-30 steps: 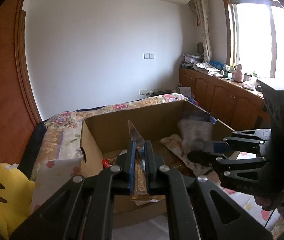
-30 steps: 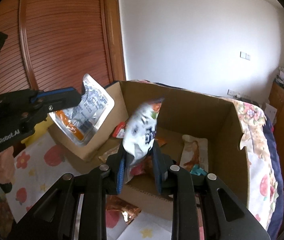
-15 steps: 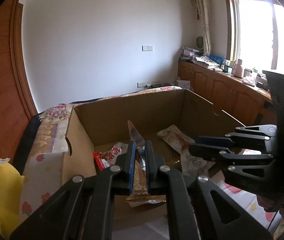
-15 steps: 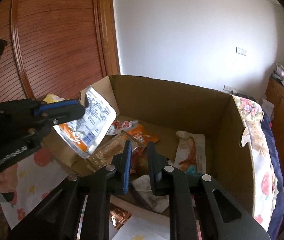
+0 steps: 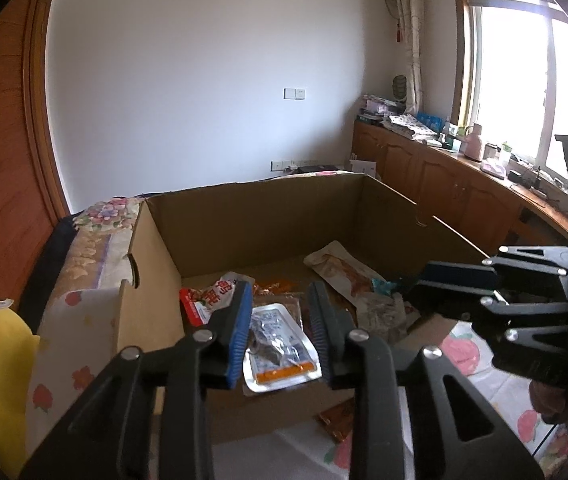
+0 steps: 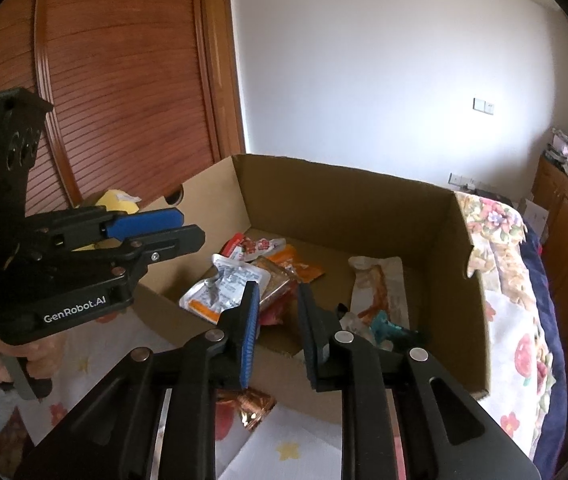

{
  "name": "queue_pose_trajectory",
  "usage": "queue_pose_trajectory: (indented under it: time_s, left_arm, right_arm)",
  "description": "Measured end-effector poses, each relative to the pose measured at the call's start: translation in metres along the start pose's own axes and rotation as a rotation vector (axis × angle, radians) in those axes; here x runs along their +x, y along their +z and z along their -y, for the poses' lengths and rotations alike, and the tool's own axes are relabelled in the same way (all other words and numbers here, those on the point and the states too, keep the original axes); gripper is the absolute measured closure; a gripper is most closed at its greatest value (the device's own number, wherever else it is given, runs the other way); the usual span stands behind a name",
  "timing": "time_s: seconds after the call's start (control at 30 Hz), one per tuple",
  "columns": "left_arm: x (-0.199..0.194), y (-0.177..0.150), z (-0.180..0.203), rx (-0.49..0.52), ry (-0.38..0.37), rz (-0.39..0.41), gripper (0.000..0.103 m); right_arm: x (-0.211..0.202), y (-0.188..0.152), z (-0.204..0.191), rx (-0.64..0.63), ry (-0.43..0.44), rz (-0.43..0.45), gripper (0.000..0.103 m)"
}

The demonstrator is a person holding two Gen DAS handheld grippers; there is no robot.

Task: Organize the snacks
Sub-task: 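Open the left tool to drop the tray packet while the right tool withdraws, then reach the right tool to the copper-wrapped snack beside the box and grasp it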

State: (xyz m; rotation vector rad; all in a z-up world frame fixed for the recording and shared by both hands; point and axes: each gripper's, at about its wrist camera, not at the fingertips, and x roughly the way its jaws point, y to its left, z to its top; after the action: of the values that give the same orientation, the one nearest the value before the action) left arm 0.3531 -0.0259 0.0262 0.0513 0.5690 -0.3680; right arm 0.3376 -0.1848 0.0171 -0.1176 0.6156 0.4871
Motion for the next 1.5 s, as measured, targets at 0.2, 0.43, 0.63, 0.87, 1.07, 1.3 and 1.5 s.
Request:
queue_pose_trajectory:
  time_s: [0.2, 0.43, 0.63, 0.87, 1.07, 1.3, 1.5]
  left_arm:
    - [-0.03, -0.007, 0.005, 0.004, 0.026, 0.031, 0.073]
    - [-0.055, -0.034, 0.004, -0.012, 0.039, 0.024, 0.07]
    - [-0.061, -0.072, 0.005, -0.009, 0.063, -0.011, 0.069]
    - [-0.052, -0.109, 0.016, 0.016, 0.078, -0.065, 0.069]
    - [-0.041, -0.12, 0.017, 0.008, 0.079, -0.115, 0.068]
    - [-0.036, -0.124, 0.02, 0.011, 0.083, -0.139, 0.068]
    - [-0.038, -0.125, 0.02, 0.01, 0.104, -0.131, 0.068]
  right_arm:
    - [-0.03, -0.003, -0.006, -0.009, -0.025, 0.01, 0.082]
    - [-0.061, -0.022, -0.016, 0.015, -0.025, 0.002, 0.071]
    - [-0.062, -0.053, -0.026, 0.031, -0.031, -0.041, 0.067]
    - [-0.049, -0.075, -0.029, 0.057, -0.02, -0.059, 0.066]
    - [-0.032, -0.085, -0.027, 0.075, -0.006, -0.085, 0.066]
    - [-0.015, -0.089, -0.02, 0.097, 0.033, -0.121, 0.064]
    - [0.001, -0.084, -0.022, 0.066, 0.028, -0.151, 0.063]
